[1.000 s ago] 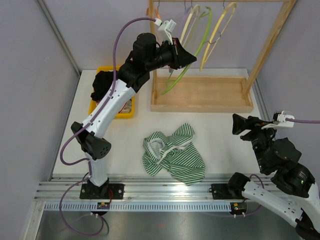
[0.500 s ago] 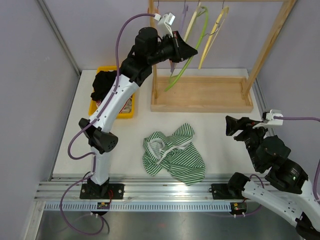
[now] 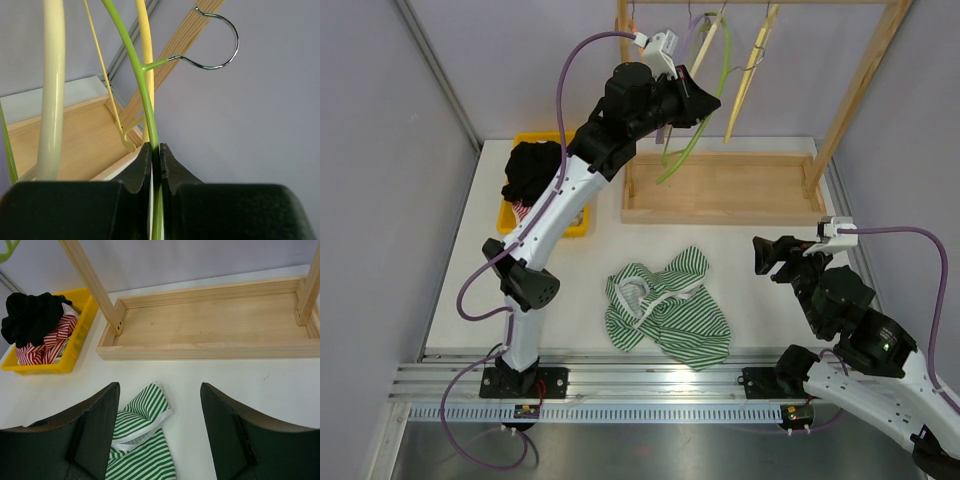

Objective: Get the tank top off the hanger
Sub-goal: Pass the hanger from the left arm to the right

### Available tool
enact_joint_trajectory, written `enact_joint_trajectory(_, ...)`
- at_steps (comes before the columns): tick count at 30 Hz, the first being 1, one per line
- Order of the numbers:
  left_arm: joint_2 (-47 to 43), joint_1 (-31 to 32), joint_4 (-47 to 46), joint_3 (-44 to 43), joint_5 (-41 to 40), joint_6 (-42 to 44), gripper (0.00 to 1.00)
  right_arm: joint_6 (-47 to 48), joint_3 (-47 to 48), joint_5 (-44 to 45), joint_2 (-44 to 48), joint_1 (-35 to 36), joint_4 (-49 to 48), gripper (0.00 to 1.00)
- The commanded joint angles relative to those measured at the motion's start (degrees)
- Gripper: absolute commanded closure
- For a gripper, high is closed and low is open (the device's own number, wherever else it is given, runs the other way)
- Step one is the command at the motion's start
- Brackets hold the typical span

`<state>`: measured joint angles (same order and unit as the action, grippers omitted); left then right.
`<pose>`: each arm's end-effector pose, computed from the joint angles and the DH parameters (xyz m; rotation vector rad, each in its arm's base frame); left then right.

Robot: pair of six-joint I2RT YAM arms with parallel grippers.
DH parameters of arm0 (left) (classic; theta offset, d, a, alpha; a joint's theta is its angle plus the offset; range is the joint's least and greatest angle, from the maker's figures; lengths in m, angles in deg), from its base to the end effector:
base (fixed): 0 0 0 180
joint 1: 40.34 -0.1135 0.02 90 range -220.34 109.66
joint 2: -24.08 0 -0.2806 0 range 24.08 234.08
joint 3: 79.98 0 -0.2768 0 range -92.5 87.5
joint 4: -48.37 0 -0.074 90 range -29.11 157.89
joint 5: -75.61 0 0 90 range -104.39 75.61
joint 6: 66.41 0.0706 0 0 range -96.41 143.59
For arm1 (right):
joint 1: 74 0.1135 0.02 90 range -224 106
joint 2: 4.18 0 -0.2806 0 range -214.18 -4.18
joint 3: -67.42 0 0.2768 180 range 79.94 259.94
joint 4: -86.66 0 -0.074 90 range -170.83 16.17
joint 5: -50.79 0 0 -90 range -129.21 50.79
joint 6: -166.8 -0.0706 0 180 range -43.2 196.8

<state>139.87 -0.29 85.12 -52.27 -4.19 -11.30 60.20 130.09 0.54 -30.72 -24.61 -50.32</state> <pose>0.3809 -0.3365 0.5302 0.2265 1.6842 -1.1452 0.1123 0.0616 0.3867 0.0400 1.6706 0.2857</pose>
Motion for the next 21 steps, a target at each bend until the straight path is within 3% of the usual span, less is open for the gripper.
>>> enact_joint_trajectory(1,-2.85,-0.59,-10.16,-2.61,0.16,-1.91,1.0,-1.42,-1.19,-2.04,-0.79,-0.17,-3.43,0.27)
enact_joint_trajectory(7,-0.3,0.9,-12.01,-4.29,1.68,-4.23,1.0,-1.59,-2.16,-2.57,-0.09,-0.17,-3.78,0.27)
enact_joint_trajectory(21,-6.1,5.83,-13.06,8.8,-2.55,-0.87,1.0,-2.82,-3.3,-2.39,3.51,-0.17,-1.41,0.27)
